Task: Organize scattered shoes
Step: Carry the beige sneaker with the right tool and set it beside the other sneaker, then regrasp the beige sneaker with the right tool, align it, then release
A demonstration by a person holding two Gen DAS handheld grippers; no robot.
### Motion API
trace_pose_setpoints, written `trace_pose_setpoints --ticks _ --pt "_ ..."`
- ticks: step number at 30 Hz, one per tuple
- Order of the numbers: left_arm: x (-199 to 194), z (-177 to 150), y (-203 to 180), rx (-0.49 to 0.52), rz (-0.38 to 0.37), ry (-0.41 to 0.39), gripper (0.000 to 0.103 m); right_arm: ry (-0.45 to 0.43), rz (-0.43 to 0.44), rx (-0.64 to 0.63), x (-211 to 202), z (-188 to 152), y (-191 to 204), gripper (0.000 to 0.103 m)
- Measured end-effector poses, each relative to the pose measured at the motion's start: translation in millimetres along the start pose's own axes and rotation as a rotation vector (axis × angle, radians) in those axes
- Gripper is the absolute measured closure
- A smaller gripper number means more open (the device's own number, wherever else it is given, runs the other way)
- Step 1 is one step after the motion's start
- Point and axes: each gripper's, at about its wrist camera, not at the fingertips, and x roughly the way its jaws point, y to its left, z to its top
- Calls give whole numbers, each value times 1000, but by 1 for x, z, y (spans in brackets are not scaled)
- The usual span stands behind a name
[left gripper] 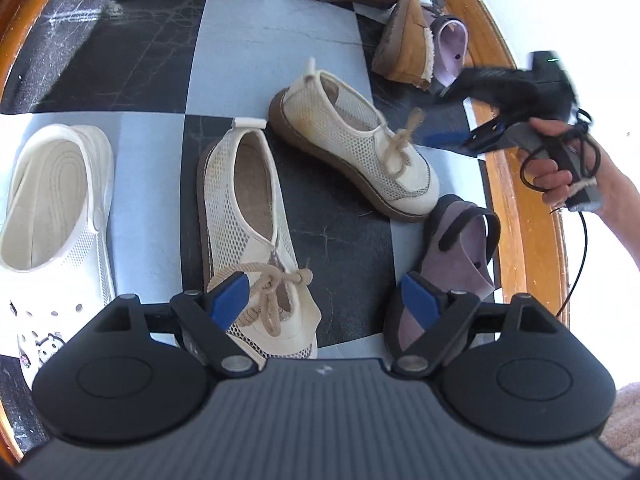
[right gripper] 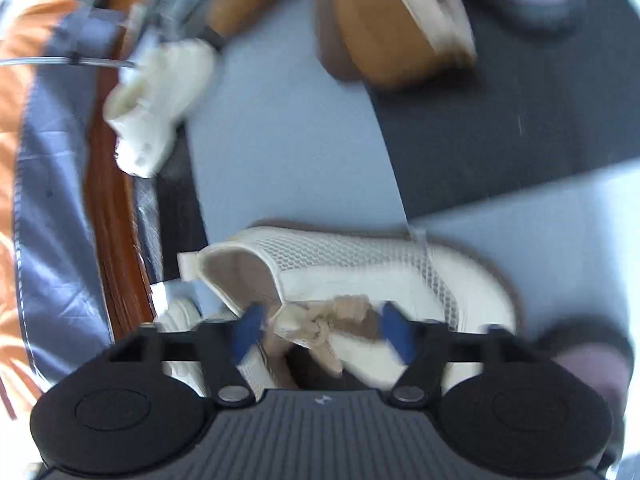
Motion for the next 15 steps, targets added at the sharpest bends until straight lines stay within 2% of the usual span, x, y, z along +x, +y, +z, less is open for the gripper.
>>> trace_pose_setpoints --ticks 1,3,4,7,9,11,12,15 --pt "2 0 -1 -1 3 4 19 -17 -15 -59 -3 1 6 14" --pt "7 0 -4 1 -5 14 19 -32 -115 -316 1 -5 30 14" --pt "8 0 -5 3 -8 19 19 -33 -139 -381 0 -8 34 13" --pt "10 -1 -9 15 -14 25 19 70 -112 -620 23 -23 47 13" --pt "11 -2 -11 22 -12 29 19 114 -132 -688 34 -31 54 13" --pt "12 -3 -10 25 -5 37 19 136 -240 -738 53 -38 68 13" --pt "13 -4 -9 24 0 41 18 149 -266 -759 58 -41 73 11" --pt "15 -3 -5 4 9 41 18 174 -459 -957 88 -55 90 9"
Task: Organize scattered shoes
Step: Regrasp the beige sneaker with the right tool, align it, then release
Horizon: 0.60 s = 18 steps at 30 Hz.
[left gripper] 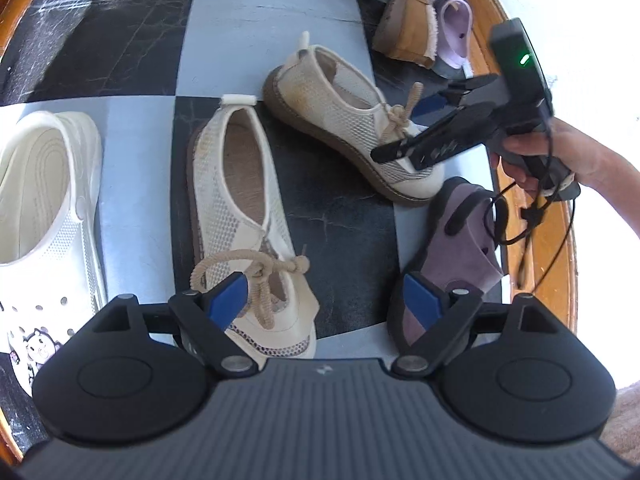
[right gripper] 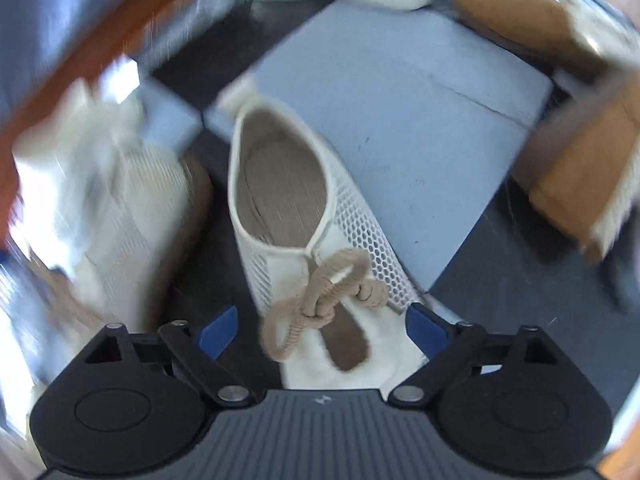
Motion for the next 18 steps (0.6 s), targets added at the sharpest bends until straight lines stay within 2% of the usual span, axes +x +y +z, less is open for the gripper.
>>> trace_pose_setpoints --ticks 1,2,4,5,6,7,9,11,12,14,15,16,17,18 --pt "-1 0 1 -9 -1 -3 18 1 -29 -26 4 2 4 7" --pt "-2 0 2 -14 -4 -8 18 -1 -8 -4 9 3 2 8" --pt "-5 -2 4 -19 -7 -15 17 -7 72 106 14 2 -8 16" --pt "-5 -2 6 -22 -3 -18 16 -12 84 166 13 0 -13 19" --pt "-5 -2 8 -26 2 -20 16 -10 87 202 12 -1 -16 27" --pt "-5 -2 10 -31 10 -20 16 0 91 237 9 -1 -18 30" --pt "-4 -1 14 -38 27 -18 16 64 185 415 5 -6 -27 32" --pt "-1 0 19 -55 46 -7 16 95 314 495 3 -10 -28 32" --pt "-1 1 21 -65 38 -3 16 113 404 508 2 -12 -24 32" --pt "1 2 26 -95 -6 5 16 136 504 486 2 -12 -17 32" --pt "2 3 27 -104 -15 6 16 117 520 485 -1 -11 -16 30" --pt "3 4 28 -111 -15 3 16 92 514 490 -3 -9 -17 22" --pt "3 5 27 -104 3 -8 16 59 484 498 -6 -7 -18 15" --pt "3 6 26 -94 28 -19 16 32 440 496 -8 -6 -20 13"
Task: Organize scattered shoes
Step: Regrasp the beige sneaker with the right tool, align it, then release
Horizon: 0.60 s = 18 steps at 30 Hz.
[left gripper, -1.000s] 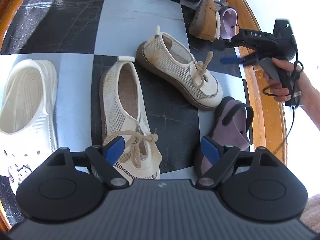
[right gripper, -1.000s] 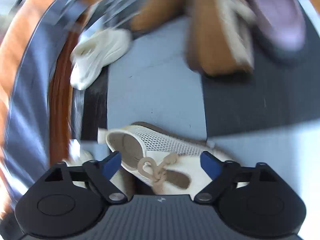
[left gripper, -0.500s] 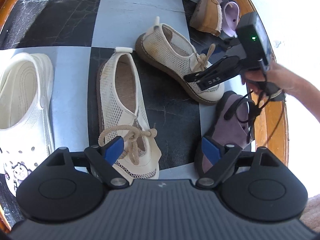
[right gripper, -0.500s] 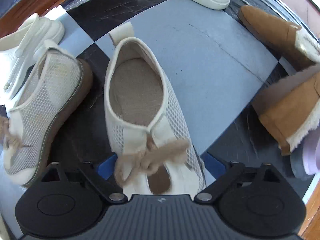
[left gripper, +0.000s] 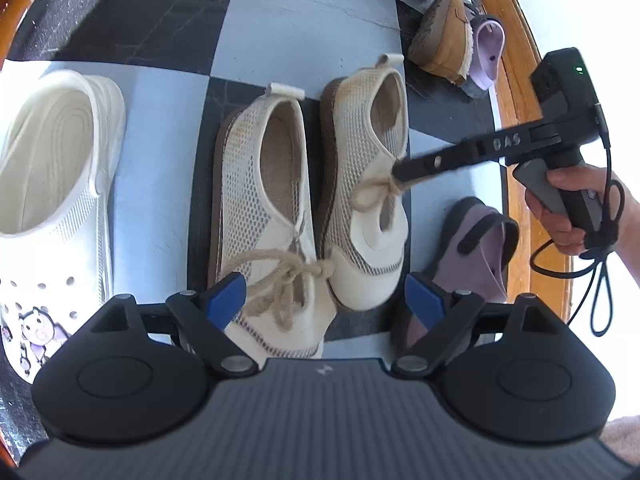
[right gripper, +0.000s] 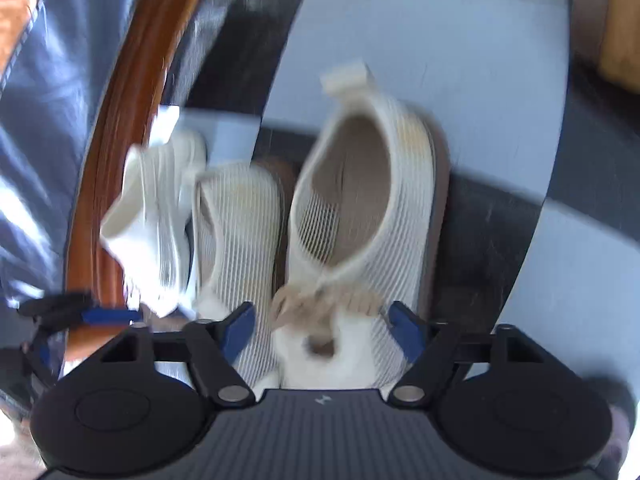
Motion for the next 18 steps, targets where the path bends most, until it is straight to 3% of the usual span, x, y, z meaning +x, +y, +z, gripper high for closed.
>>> trace_pose_setpoints --ticks 4,7,10,12,16,18 --pt "7 0 -7 60 110 -18 12 -34 -62 -35 17 3 1 13" --pt "18 2 -2 50 119 0 12 -59 -152 -116 46 -4 11 17" --pt "27 3 3 47 136 8 12 -72 -244 -194 42 -17 18 32" --pt "28 1 1 74 149 5 11 -60 -226 -171 36 -24 22 42" --pt "36 2 3 96 156 12 11 6 -199 -176 35 -39 29 43" --pt "42 3 5 91 153 18 11 14 -170 -108 35 -48 29 43"
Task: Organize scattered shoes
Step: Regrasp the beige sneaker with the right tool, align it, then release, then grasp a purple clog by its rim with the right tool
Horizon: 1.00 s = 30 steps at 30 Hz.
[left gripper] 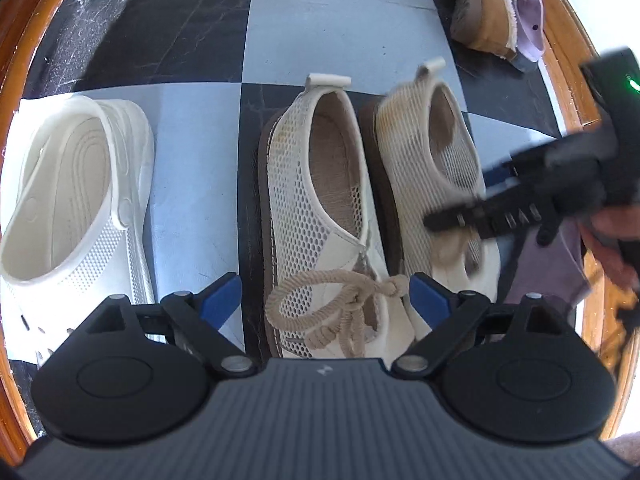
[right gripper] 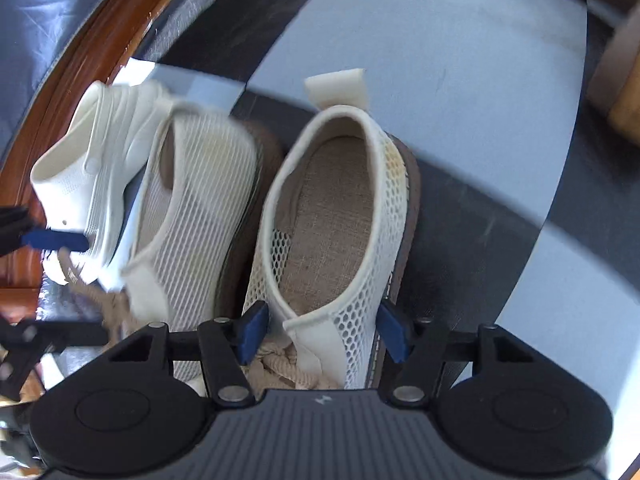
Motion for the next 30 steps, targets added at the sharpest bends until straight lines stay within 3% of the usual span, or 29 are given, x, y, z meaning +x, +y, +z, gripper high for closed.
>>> trace_pose_setpoints --ticks 3,5,8,10,16,19,24,28,30 --pt "16 0 1 -20 -36 38 11 -8 68 96 -3 -6 -7 43" --pt "26 -2 -2 -24 -64 61 11 -2 101 110 -5 -8 -10 37" --pt "34 -6 -16 36 -22 68 12 9 137 125 -7 -8 -13 22" --pt "35 -6 -24 68 3 71 11 21 174 122 -19 -11 -16 20" --pt "15 -2 -36 55 -21 51 11 -33 123 136 -81 -35 -33 10" --pt "3 0 -51 95 -45 33 11 -103 52 208 -124 -64 -61 6" --pt "-4 2 -75 164 -13 20 11 -186 -34 431 -168 -134 -129 5" --pt "-4 3 -92 180 -62 38 11 -176 -32 587 -157 -182 -172 5" --pt "-6 1 -99 183 -82 44 11 -150 41 647 -136 -201 -187 7"
